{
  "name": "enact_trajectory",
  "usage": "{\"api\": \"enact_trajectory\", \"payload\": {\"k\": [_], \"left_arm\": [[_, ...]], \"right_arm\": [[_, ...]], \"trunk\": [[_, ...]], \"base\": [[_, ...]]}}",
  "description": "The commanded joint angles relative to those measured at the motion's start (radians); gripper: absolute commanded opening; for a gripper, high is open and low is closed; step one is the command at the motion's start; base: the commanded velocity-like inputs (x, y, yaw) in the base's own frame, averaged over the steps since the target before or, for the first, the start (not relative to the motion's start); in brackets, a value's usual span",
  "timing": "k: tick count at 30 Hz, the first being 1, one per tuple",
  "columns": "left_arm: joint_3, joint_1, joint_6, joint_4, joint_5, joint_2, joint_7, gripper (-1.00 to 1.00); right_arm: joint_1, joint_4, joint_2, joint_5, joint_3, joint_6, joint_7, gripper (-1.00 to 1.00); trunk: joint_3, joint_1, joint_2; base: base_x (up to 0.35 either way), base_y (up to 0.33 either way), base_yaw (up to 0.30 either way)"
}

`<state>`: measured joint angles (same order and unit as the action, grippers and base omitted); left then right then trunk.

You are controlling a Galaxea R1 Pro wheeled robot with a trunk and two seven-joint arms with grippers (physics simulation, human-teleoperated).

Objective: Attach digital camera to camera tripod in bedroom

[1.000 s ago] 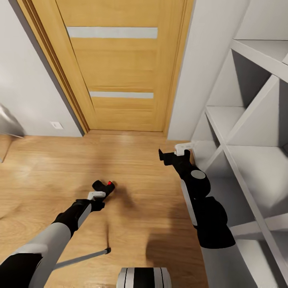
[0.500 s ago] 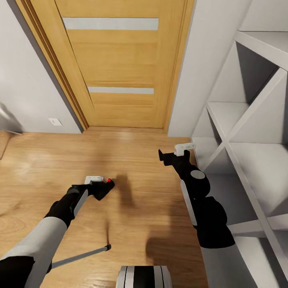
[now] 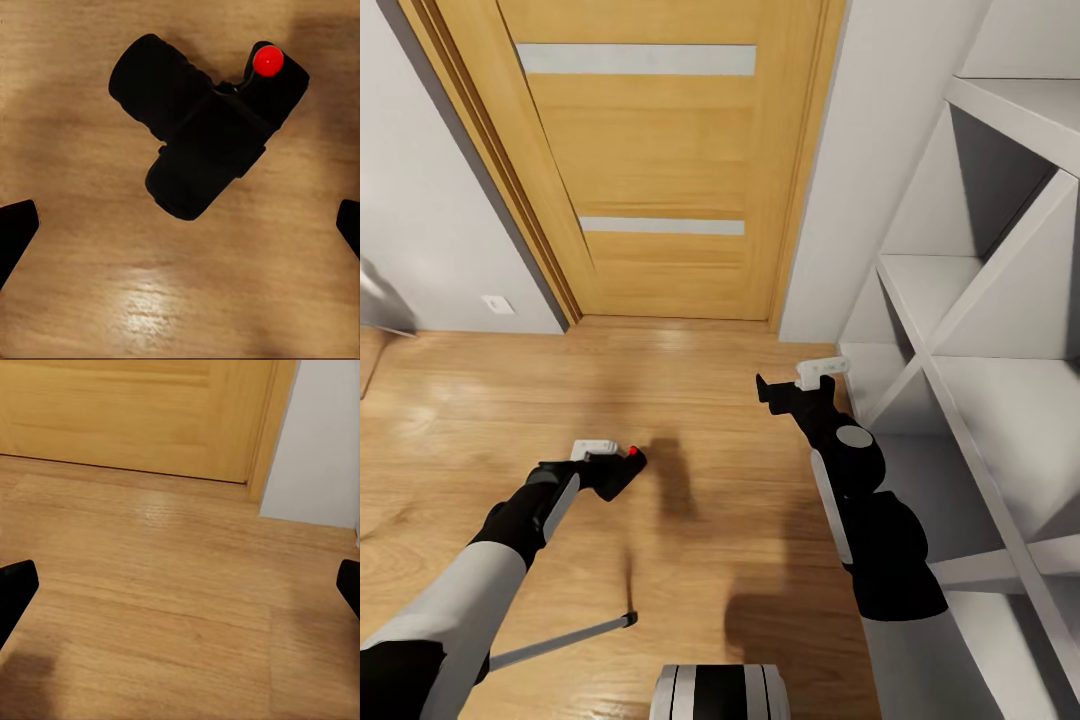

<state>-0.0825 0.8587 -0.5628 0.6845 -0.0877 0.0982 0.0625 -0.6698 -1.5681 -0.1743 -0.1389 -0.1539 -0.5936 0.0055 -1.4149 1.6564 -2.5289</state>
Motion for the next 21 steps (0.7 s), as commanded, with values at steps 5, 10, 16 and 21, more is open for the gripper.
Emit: {"api": "enact_trajectory", "payload": {"k": [5, 10, 16, 21], "left_arm": [[-0.006, 0.000, -0.005, -0.005, 0.019, 0.001, 0.007, 1.00], [-0.006, 0.000, -0.006, -0.007, 0.055, 0.000, 0.007, 1.00], [-0.005, 0.000, -0.006, -0.007, 0.099, -0.003, 0.007, 1.00], [-0.006, 0.000, -0.007, -0.008, 0.104, -0.003, 0.007, 1.00]], "right_arm": [[0.000, -0.001, 0.000, -0.008, -0.001, -0.006, 0.001, 1.00], [0.000, -0.001, 0.000, -0.008, -0.001, -0.006, 0.001, 1.00], [-0.001, 0.001, 0.000, -0.008, -0.001, -0.006, 0.001, 1.00], [-0.001, 0.001, 0.000, -0.008, -0.001, -0.006, 0.001, 1.00]], "trunk": [[-0.001, 0.000, 0.000], [-0.001, 0.000, 0.000], [-0.024, 0.003, -0.002], [-0.043, 0.005, -0.003]], "base": [[0.000, 0.000, 0.000], [0.000, 0.000, 0.000], [0.000, 0.000, 0.000], [0.000, 0.000, 0.000]]}}
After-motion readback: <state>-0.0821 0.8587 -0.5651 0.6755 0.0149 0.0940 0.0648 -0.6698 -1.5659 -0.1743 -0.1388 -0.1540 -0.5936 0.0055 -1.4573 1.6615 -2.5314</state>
